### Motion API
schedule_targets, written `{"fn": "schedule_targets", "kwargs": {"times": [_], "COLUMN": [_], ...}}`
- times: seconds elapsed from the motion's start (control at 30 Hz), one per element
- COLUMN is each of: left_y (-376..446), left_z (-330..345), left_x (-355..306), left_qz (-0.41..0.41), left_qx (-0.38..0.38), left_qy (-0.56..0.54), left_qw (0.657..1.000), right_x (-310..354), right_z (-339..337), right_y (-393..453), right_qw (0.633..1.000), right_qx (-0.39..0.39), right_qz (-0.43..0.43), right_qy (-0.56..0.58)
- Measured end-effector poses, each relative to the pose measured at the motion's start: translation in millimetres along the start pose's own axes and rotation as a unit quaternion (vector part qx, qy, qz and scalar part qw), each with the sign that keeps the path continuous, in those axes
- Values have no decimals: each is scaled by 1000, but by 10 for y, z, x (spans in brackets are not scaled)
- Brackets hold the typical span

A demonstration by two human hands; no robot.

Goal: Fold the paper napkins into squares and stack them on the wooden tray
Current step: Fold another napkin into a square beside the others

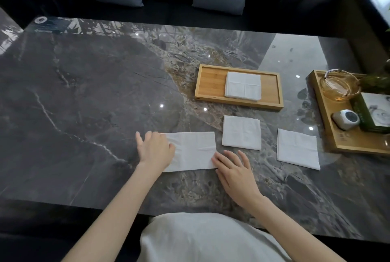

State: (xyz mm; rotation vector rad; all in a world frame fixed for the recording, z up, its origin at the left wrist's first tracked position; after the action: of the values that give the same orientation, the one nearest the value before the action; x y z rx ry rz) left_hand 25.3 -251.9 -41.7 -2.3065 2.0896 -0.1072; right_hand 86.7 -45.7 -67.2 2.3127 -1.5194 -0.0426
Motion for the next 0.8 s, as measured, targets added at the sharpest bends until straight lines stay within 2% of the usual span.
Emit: {"fn": "schedule_targets", "kwargs": {"times": [0.1, 0.33, 0.47, 0.63, 0.8], "left_y": [215, 486, 510, 502, 536], "left_z": [-160, 24, 54, 84, 71], "left_x": [-362, -843, -833, -803, -583], "left_qz": [44, 113, 101, 109, -6], "left_qx": [-41, -9, -7, 16, 61], "left_qy": [-50, -157, -195, -201, -332], "left_qw": [997, 981, 976, 973, 941], "right_x": [29, 13, 39, 3, -64], "right_z": [-53, -52, -6, 12, -6], "right_y": [168, 216, 132, 183, 360], "right_qw": [999, 996, 994, 995, 991], "right_qx": [-47, -81, -98, -73, -18], "right_qz": [-13, -29, -27, 30, 79], "right_qy": [6, 26, 31, 66, 110]}}
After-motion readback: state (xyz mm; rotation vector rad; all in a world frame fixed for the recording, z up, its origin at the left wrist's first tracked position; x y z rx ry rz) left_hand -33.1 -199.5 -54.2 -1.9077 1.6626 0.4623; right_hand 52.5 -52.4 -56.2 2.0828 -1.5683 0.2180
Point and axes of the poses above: each hand's wrist, its own y-axis towards the middle knuckle, its own z-axis out of the palm, x = y × z, the point moved 6 cm from there along y, towards the middle knuckle, and after that the axes turned 13 degrees about -x, right-handed, at the moved point
